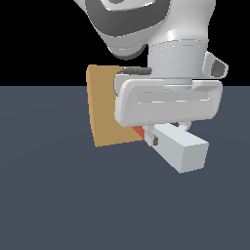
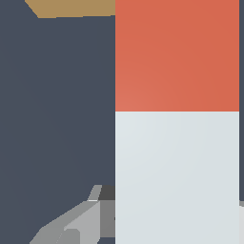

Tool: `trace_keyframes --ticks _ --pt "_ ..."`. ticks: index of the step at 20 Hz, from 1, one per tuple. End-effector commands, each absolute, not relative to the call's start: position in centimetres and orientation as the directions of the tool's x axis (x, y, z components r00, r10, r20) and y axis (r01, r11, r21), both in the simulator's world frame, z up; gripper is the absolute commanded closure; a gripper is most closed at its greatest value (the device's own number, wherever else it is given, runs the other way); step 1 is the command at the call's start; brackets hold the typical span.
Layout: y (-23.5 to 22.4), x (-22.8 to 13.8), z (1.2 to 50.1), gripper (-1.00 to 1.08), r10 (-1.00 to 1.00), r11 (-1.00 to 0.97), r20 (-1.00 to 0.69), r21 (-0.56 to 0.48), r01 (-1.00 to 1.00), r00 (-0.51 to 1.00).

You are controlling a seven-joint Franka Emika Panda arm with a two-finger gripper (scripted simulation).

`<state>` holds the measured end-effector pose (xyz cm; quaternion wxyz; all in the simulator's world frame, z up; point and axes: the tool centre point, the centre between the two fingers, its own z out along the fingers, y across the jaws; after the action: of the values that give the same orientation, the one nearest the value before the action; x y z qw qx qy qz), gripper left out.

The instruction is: Insert the peg into the horizontal hole in a box.

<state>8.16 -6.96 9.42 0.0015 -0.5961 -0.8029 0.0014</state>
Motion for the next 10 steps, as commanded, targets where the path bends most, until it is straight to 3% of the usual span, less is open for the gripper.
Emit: trace_keyframes --ticks 1,10 --pt "-6.56 8.09 10.3 1.08 0.949 0.316 -0.001 0.0 0.949 -0.316" --pt "-6.5 8.06 10.41 1.08 0.948 0.319 0.0 0.0 0.948 -0.319"
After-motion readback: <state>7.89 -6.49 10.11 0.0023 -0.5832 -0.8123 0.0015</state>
